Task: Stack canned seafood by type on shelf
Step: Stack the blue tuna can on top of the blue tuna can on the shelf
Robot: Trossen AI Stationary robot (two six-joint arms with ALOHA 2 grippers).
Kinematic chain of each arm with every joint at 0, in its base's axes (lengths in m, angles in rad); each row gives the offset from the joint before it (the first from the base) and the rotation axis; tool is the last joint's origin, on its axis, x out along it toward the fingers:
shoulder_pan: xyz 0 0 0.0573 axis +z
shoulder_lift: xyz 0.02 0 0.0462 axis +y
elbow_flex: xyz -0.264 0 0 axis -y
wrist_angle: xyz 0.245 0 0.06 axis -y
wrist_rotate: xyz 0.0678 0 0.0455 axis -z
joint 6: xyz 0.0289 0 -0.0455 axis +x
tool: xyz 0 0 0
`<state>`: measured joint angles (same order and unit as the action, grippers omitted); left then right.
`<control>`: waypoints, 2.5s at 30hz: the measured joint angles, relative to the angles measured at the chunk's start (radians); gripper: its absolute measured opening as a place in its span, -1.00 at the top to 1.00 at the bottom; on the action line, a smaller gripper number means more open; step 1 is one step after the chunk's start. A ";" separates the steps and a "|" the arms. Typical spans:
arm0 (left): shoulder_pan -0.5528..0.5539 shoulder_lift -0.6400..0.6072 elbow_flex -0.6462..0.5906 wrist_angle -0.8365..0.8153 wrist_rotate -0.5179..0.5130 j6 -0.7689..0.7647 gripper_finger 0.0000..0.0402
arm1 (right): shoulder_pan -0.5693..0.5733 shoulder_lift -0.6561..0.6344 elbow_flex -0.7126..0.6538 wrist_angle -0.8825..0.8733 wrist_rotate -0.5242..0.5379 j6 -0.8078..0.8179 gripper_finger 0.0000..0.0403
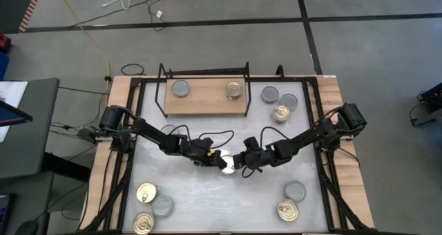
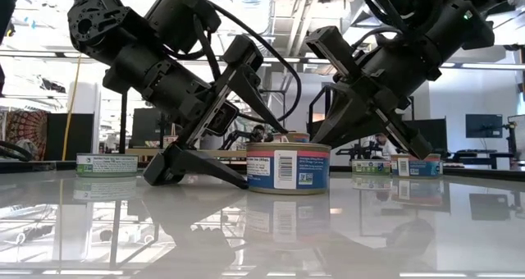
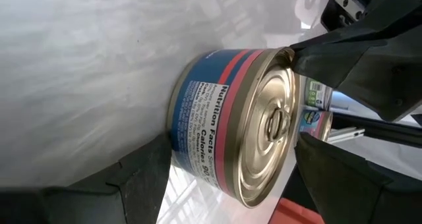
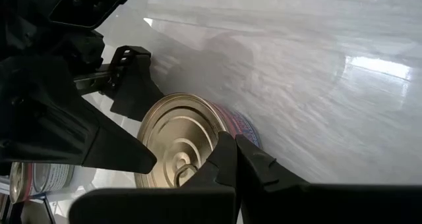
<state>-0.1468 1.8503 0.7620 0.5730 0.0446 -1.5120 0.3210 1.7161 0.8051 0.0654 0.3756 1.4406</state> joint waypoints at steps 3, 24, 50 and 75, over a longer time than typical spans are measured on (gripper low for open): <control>-0.011 0.000 0.001 -0.009 -0.005 -0.008 -0.54 | 0.000 0.000 0.000 0.000 0.000 -0.001 0.90; -0.055 0.003 0.026 -0.002 -0.053 -0.087 -0.54 | 0.001 0.002 -0.001 -0.016 -0.021 0.001 0.91; -0.033 0.048 0.154 -0.151 -0.037 -0.012 0.16 | 0.013 -0.002 -0.002 0.018 -0.023 -0.037 0.71; 0.333 -0.323 0.155 -0.354 -0.047 0.276 0.16 | 0.026 -0.157 0.000 -0.246 -0.056 -0.034 0.57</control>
<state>0.1858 1.5277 0.9170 0.2188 -0.0023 -1.2357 0.3470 1.5596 0.8047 -0.1806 0.3198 1.4062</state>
